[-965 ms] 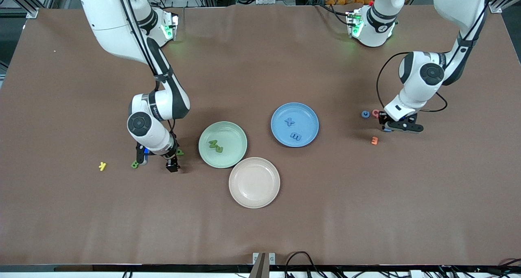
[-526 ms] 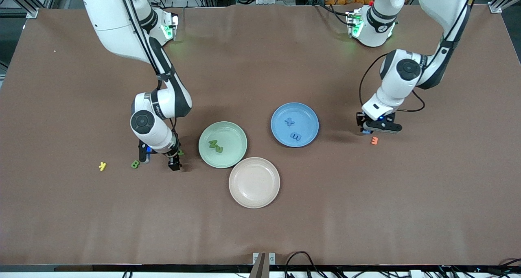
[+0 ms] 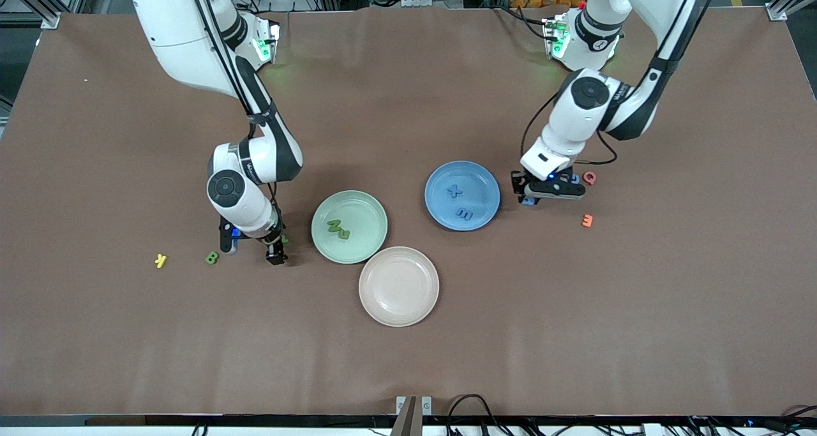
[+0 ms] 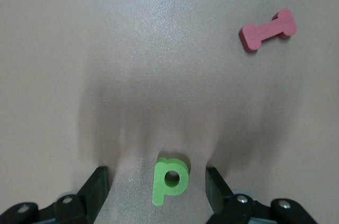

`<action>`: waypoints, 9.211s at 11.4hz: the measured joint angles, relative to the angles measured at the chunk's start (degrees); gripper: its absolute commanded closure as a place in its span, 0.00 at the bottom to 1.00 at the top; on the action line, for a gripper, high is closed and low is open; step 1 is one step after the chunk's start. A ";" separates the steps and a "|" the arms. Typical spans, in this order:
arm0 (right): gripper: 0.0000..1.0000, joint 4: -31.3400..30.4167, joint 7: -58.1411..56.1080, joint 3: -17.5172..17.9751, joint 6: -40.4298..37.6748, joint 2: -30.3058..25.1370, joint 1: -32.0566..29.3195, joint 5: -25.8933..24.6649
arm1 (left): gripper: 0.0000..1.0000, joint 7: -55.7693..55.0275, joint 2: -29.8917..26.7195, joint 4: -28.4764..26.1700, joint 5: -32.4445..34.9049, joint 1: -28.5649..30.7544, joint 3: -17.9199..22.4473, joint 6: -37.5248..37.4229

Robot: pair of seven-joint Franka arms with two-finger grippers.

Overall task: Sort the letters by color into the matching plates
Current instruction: 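Carry the blue a to the blue plate while the right gripper lifts the p, then release the blue a on the blue plate while the right gripper holds the p, then release the p on the green plate while the left gripper returns to letters, then grasp the green B and blue c with the right and left grippers, then carry the B to the green plate and the c to the blue plate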

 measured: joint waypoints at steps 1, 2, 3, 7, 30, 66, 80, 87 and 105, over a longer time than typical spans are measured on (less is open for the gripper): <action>0.47 -0.09 -0.04 0.00 0.02 -0.17 0.01 0.00 | 1.00 -2.52 0.00 0.42 0.00 -1.21 -0.44 -0.08; 0.52 -0.15 -0.13 0.00 0.05 -0.32 0.05 0.00 | 1.00 -4.51 0.00 0.62 0.00 -2.09 -1.20 -0.13; 0.56 -0.17 -0.14 0.00 0.15 -0.63 0.06 0.00 | 1.00 -6.04 0.00 0.65 0.00 -2.93 -2.06 -0.21; 0.66 -0.46 -0.23 0.00 0.16 -0.98 0.10 -0.02 | 1.00 -13.17 1.52 1.44 -0.03 -7.15 -3.70 -0.56; 0.81 6.03 -46.35 1.78 -16.04 -5.97 1.03 -0.08 | 0.00 31.59 2.13 4.07 0.02 5.16 -4.26 -6.96; 0.00 11.52 -62.07 -2.17 -17.75 -2.38 -14.82 -0.13 | 0.10 78.69 -1.05 -10.46 0.02 23.16 -6.82 -6.30; 0.00 7.95 -54.46 -1.86 -8.19 1.43 -17.12 0.27 | 0.49 78.69 -0.51 -12.40 0.02 23.10 -7.30 -2.91; 0.32 7.25 -54.48 -1.20 -7.84 1.92 -17.19 0.27 | 1.00 78.69 -0.37 -12.39 0.02 22.98 -7.33 -2.62; 0.88 4.78 -56.59 -0.02 -3.86 1.59 -17.17 0.27 | 1.00 61.76 -0.05 1.80 -0.01 14.24 -7.68 -12.43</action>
